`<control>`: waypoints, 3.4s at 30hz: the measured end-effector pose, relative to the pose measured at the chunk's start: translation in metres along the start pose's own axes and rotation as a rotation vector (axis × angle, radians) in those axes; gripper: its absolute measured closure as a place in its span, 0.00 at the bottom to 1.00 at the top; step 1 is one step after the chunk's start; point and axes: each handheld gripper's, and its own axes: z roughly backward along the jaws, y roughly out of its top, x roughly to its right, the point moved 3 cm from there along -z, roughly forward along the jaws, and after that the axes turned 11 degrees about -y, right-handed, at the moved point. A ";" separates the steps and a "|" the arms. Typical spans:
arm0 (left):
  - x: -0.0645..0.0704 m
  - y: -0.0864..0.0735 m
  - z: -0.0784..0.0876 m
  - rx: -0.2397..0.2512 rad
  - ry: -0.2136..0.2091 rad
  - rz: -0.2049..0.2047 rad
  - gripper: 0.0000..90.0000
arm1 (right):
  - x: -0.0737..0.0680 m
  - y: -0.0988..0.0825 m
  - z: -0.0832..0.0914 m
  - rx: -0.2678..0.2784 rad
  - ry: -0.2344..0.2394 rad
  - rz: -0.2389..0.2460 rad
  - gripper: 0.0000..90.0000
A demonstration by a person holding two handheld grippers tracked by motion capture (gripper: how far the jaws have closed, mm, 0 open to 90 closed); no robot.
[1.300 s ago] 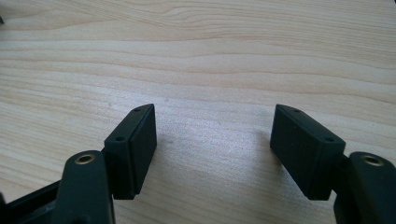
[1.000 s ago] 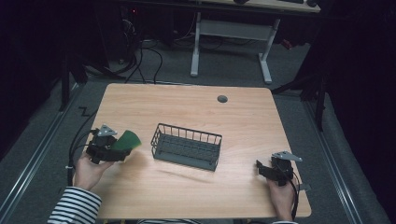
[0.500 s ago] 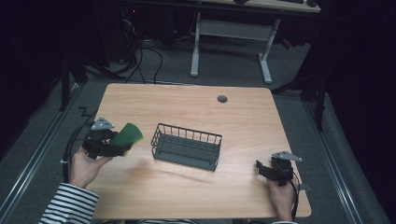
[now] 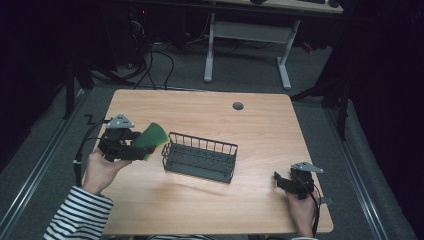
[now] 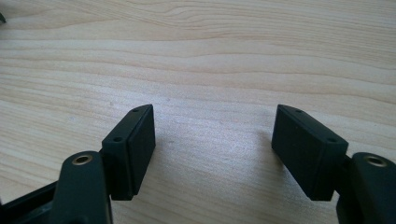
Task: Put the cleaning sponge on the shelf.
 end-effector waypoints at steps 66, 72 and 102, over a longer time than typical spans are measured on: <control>0.015 0.035 -0.137 -0.202 0.077 -0.107 0.30 | 0.000 0.000 0.000 0.001 0.007 -0.002 0.33; 0.014 0.028 -0.138 -0.209 0.064 -0.092 0.30 | 0.000 0.000 0.000 0.001 0.006 0.002 0.33; 0.018 0.021 -0.106 -0.102 0.002 -0.073 0.25 | 0.000 0.000 0.000 0.001 0.005 0.002 0.33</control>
